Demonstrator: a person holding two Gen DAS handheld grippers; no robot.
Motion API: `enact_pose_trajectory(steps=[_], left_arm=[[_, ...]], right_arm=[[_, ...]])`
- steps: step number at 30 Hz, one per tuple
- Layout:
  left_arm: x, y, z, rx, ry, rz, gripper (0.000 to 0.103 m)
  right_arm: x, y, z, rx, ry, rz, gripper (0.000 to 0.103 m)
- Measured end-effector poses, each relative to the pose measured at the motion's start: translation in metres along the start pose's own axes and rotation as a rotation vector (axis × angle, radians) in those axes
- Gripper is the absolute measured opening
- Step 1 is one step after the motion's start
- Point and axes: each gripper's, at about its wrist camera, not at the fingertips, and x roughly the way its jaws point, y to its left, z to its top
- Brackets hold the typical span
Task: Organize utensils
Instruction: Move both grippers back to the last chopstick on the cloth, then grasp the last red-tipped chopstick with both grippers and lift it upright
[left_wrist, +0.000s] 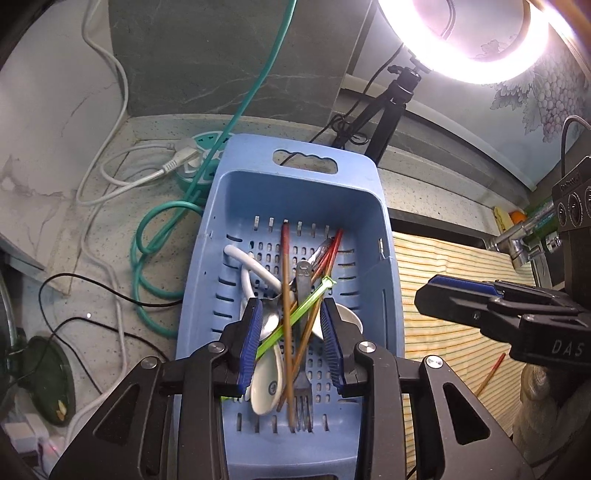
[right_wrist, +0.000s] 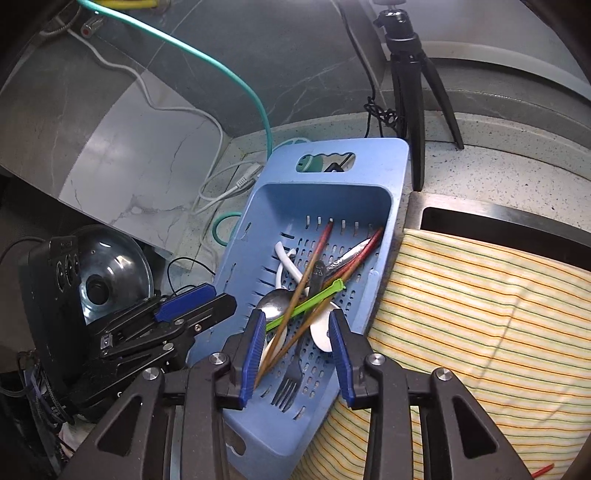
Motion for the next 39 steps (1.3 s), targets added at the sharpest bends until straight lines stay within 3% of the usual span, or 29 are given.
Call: enact_pose_trajectory(steps=[15, 23, 30, 39], left_arm=[[-0.020, -0.047, -0.023, 0.087, -0.012, -0.017, 0.031], [-0.030, -0.098, -0.052, 0.209, -0.006, -0.063, 0.031], [-0.015, -0.149, -0.095, 0.321, 0.074, -0.148, 0.031], [0.025, -0.188, -0.136, 0.426, 0.185, -0.189, 0.031]], right_arm=[[-0.046, -0.019, -0.012, -0.032, -0.062, -0.008, 0.032], [-0.081, -0.045, -0.030, -0.042, -0.089, -0.035, 0.043], [-0.102, -0.085, -0.062, -0.027, -0.012, -0.076, 0.043], [-0.120, -0.150, -0.116, 0.181, 0.024, -0.078, 0.043]])
